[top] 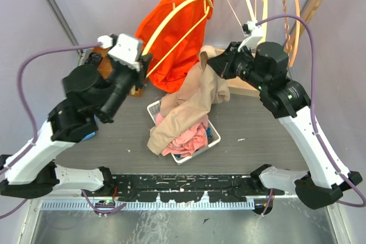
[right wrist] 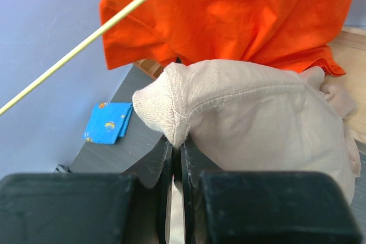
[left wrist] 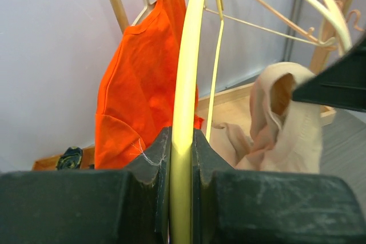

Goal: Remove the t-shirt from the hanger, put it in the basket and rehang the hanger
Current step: Place the hanger on the clothesline.

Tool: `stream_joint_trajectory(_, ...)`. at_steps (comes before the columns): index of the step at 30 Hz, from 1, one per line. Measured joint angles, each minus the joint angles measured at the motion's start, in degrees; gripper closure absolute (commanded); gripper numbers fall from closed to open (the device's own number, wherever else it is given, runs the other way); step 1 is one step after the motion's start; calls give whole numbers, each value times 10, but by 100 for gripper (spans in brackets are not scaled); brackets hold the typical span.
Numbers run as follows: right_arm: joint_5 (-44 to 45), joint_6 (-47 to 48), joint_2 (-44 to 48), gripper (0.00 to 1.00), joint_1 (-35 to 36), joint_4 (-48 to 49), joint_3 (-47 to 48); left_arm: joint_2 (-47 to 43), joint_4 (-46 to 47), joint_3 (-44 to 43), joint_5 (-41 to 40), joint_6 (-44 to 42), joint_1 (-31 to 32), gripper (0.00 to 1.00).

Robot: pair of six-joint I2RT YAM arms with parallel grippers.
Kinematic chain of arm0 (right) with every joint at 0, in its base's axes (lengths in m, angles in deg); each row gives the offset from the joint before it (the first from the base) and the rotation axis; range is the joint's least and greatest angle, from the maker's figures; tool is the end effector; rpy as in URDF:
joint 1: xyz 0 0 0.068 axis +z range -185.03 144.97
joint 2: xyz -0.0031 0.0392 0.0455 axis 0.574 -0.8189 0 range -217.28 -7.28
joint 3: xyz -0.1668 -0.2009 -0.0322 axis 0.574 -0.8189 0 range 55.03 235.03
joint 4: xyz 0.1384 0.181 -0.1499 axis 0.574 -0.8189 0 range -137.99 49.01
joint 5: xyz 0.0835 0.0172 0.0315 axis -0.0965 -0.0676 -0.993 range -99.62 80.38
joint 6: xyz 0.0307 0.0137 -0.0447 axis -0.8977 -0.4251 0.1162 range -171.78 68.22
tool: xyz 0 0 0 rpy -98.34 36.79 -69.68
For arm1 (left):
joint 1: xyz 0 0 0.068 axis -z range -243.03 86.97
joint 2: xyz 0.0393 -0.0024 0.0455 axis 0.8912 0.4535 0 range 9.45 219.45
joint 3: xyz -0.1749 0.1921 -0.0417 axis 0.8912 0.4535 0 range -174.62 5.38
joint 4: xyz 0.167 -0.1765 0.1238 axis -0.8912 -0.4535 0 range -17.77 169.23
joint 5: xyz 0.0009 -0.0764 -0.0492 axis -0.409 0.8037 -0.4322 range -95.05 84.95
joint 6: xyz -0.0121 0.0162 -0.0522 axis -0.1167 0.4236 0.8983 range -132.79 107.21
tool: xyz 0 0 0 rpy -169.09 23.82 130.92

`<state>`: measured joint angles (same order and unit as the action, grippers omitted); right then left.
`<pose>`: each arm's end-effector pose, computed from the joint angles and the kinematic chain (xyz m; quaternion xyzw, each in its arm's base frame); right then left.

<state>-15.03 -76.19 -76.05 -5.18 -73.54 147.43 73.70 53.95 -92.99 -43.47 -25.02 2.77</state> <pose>0.2154 0.1279 0.4908 -0.0666 0.7569 0.3279 0.5614 0.1006 -0.1650 0.5521 0.1925 0.6346 -0.1322 0.7367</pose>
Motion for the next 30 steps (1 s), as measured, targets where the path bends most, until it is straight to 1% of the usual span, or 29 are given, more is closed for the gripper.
stream_joint_trajectory(4,-20,7,42,99,2,0,-26,57,6,-29,-10,-6,-18,100)
stream_joint_trajectory(10,-16,23,80,99,2,-4,-28,141,15,-100,-12,0,-59,100)
stream_joint_trajectory(18,-7,37,89,99,2,-27,-28,240,24,-170,40,16,-110,100)
stream_joint_trajectory(23,-6,37,92,100,2,-31,-28,288,26,-206,75,24,-132,100)
stream_joint_trajectory(30,-5,38,101,99,2,-32,-28,344,29,-266,100,31,-154,100)
